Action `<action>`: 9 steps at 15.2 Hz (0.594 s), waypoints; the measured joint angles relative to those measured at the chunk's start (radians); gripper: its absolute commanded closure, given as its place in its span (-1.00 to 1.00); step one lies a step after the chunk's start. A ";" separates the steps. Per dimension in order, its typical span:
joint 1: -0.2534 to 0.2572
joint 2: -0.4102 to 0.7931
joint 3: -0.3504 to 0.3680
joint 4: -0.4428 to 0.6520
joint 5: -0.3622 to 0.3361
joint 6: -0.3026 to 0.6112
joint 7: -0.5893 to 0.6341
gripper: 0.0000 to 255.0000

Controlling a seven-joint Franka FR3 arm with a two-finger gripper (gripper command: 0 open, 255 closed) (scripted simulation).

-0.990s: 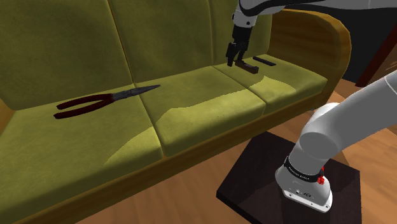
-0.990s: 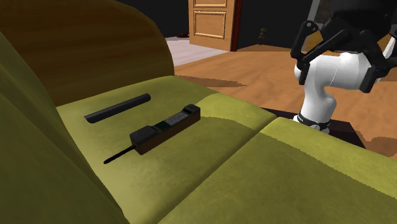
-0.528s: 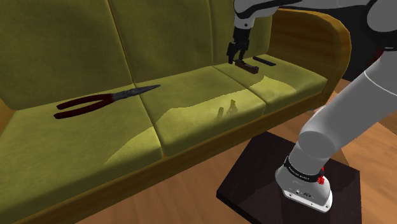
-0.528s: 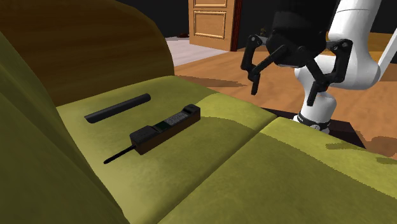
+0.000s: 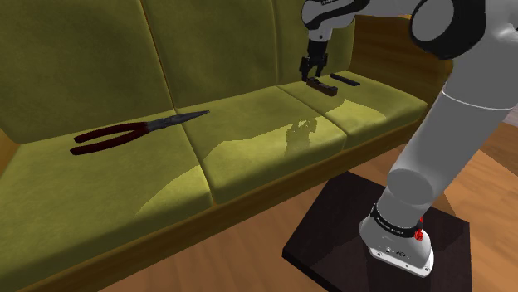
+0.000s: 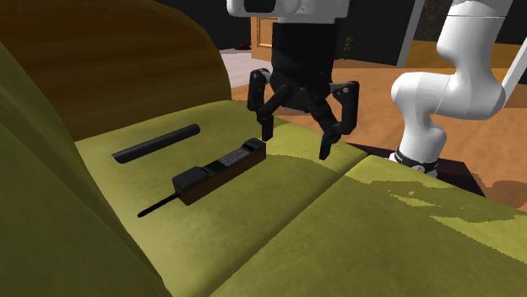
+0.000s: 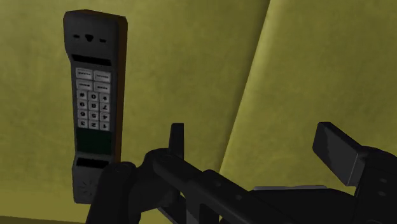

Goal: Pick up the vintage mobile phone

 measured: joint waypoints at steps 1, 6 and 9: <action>-0.011 0.031 -0.011 0.028 0.009 -0.003 -0.011 -1.00; -0.072 0.204 -0.053 0.193 0.067 -0.023 -0.059 -1.00; -0.117 0.306 -0.070 0.306 0.102 -0.051 -0.082 -1.00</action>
